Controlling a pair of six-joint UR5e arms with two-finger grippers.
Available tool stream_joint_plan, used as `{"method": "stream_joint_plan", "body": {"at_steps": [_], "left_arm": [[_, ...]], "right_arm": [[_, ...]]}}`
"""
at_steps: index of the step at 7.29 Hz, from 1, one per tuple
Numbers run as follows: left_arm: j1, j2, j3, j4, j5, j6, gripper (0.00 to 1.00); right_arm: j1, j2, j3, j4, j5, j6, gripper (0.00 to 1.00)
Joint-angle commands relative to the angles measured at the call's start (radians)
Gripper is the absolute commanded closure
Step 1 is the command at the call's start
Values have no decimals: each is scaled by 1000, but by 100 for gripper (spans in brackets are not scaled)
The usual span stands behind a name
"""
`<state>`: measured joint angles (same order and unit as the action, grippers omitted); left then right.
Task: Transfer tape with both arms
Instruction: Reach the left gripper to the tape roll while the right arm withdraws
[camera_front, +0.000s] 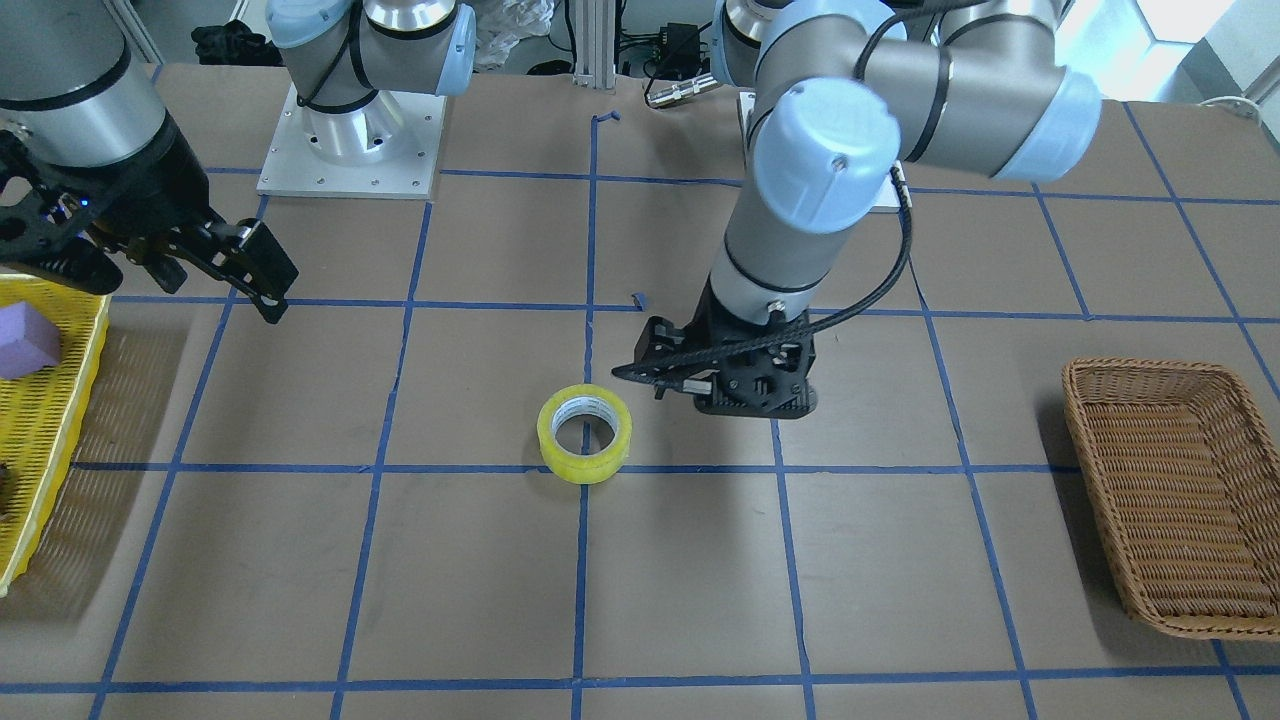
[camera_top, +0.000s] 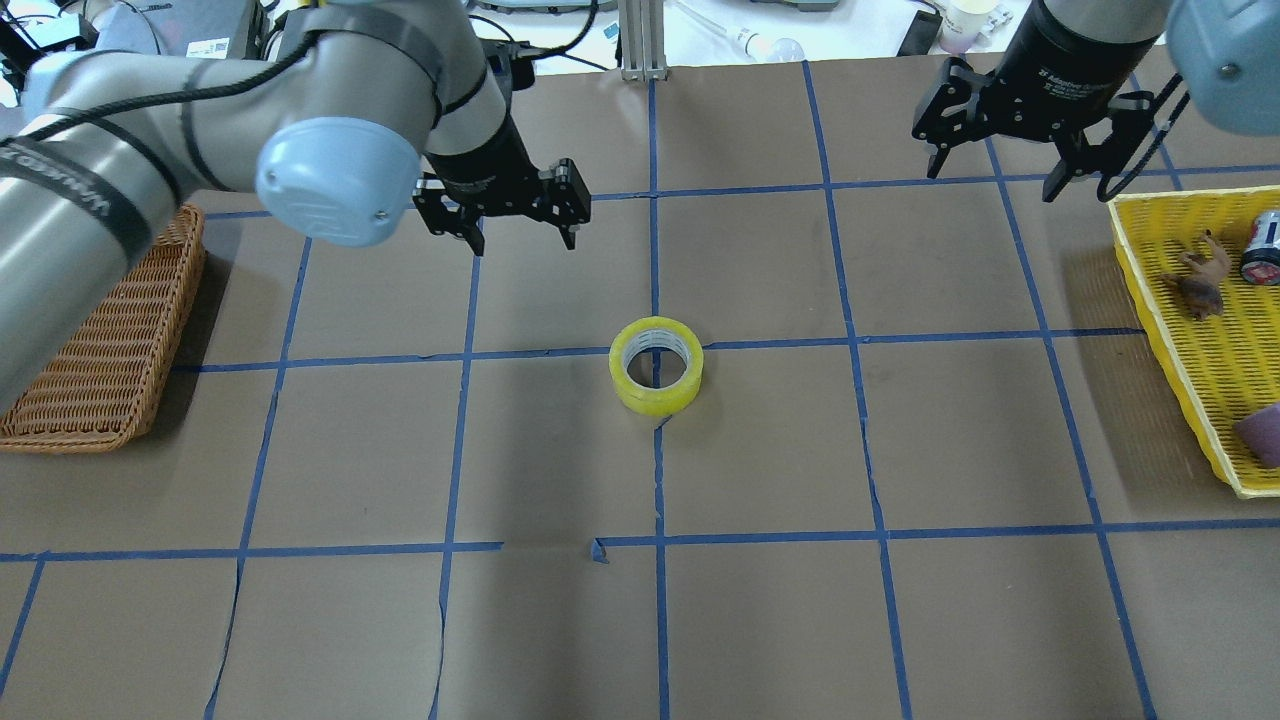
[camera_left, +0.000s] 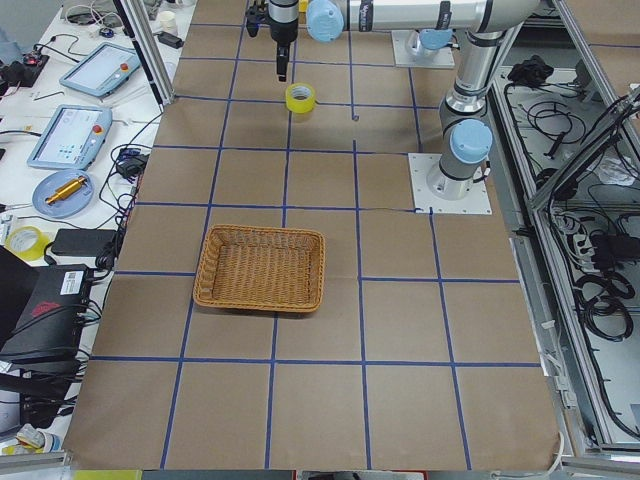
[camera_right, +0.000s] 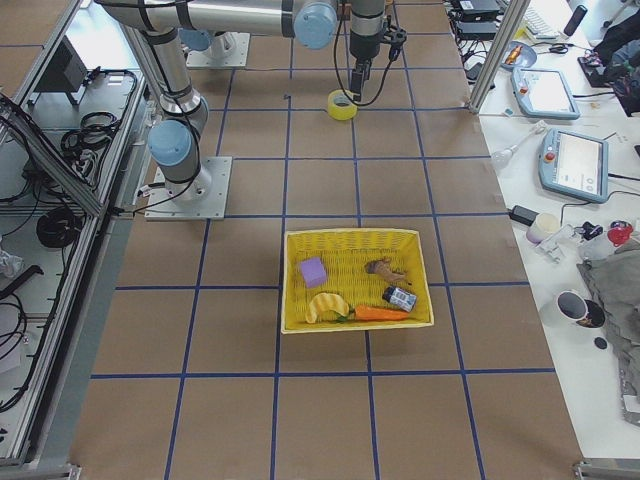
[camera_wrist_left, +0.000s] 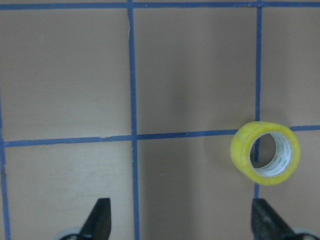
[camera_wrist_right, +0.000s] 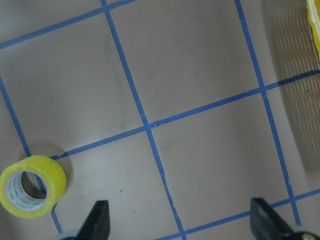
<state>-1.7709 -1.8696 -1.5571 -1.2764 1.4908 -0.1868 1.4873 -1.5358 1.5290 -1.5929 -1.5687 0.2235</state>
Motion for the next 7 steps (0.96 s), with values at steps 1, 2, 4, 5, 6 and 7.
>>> {"method": "stream_joint_plan", "body": {"at_steps": [1, 2, 4, 5, 6, 7], "left_arm": [[-71, -101, -65, 204, 0, -68, 0], [-81, -137, -110, 307, -1, -86, 0], [-105, -163, -156, 318, 3, -97, 0], [-110, -166, -158, 316, 0, -100, 0], [-111, -165, -159, 305, 0, -79, 26], [-111, -168, -162, 287, 2, -79, 44]], "right_arm": [[8, -84, -6, 118, 6, -15, 0], [13, -90, 6, 123, 13, -41, 0], [42, -92, 6, 125, 76, -139, 0], [53, -90, 7, 125, 73, -211, 0], [53, -92, 7, 126, 72, -226, 0], [53, -90, 5, 125, 72, -230, 0]]}}
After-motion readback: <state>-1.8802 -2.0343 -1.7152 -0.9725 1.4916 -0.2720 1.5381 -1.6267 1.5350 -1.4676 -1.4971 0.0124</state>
